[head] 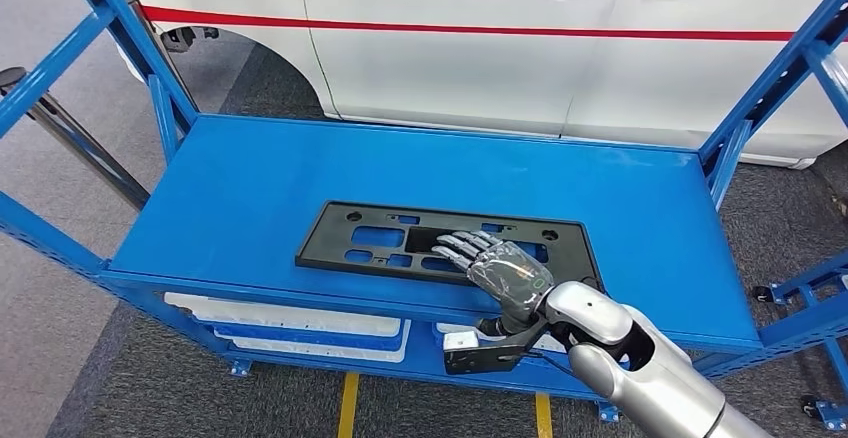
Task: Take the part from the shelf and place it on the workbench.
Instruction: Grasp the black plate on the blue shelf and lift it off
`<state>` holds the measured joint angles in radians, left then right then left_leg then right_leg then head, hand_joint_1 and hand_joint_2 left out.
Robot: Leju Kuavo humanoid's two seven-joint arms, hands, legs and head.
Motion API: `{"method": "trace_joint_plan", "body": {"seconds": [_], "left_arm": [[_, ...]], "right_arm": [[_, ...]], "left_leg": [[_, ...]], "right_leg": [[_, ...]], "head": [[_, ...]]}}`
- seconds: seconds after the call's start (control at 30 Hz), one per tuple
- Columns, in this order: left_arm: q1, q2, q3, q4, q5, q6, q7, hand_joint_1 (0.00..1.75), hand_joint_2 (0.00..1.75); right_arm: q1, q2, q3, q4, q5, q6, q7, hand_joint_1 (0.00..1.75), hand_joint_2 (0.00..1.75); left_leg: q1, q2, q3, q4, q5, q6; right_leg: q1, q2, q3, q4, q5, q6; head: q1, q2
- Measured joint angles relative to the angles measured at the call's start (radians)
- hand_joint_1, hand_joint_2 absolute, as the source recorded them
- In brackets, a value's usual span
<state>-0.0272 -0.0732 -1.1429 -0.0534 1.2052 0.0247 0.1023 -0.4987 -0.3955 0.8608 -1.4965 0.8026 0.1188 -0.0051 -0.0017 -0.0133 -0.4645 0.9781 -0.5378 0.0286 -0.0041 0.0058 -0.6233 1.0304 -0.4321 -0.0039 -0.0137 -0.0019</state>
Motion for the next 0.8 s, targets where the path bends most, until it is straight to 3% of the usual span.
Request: {"method": "trace_joint_plan", "body": {"seconds": [0.27, 0.4, 0.57, 0.8], "left_arm": [[0.0, 0.0, 0.0, 0.0, 0.025, 0.005, -0.026, 0.0, 0.0], [0.0, -0.001, 0.0, 0.0, 0.037, 0.007, -0.033, 0.0, 0.0], [0.001, -0.009, 0.0, 0.0, 0.052, 0.003, -0.043, 0.0, 0.0], [0.0, -0.013, 0.0, 0.002, 0.055, -0.003, -0.043, 0.0, 0.0]], "right_arm": [[0.016, 0.016, 0.058, 0.095, 0.075, -0.006, 0.02, 0.0, 1.75], [0.024, 0.023, 0.072, 0.118, 0.143, -0.062, 0.062, 0.0, 1.75], [0.091, 0.072, 0.044, 0.13, 0.248, -0.186, 0.113, 0.0, 1.75], [0.135, 0.127, -0.002, 0.116, 0.227, -0.201, 0.094, 0.0, 1.75]], "left_leg": [[0.0, 0.0, 0.004, 0.0, 0.001, -0.004], [0.0, 0.001, 0.008, 0.0, 0.001, -0.005], [0.0, 0.001, 0.009, 0.0, 0.0, -0.005], [-0.002, 0.003, 0.009, 0.001, 0.0, -0.005]], "right_leg": [[0.0, 0.0, 0.005, 0.0, 0.0, 0.0], [-0.001, 0.0, 0.01, 0.0, 0.0, 0.0], [-0.003, -0.001, 0.011, 0.0, 0.0, 0.0], [-0.004, 0.0, 0.011, 0.0, 0.0, 0.0]], "head": [[0.0, 0.0], [0.0, 0.0], [0.0, 0.0], [0.0, 0.0]]}}
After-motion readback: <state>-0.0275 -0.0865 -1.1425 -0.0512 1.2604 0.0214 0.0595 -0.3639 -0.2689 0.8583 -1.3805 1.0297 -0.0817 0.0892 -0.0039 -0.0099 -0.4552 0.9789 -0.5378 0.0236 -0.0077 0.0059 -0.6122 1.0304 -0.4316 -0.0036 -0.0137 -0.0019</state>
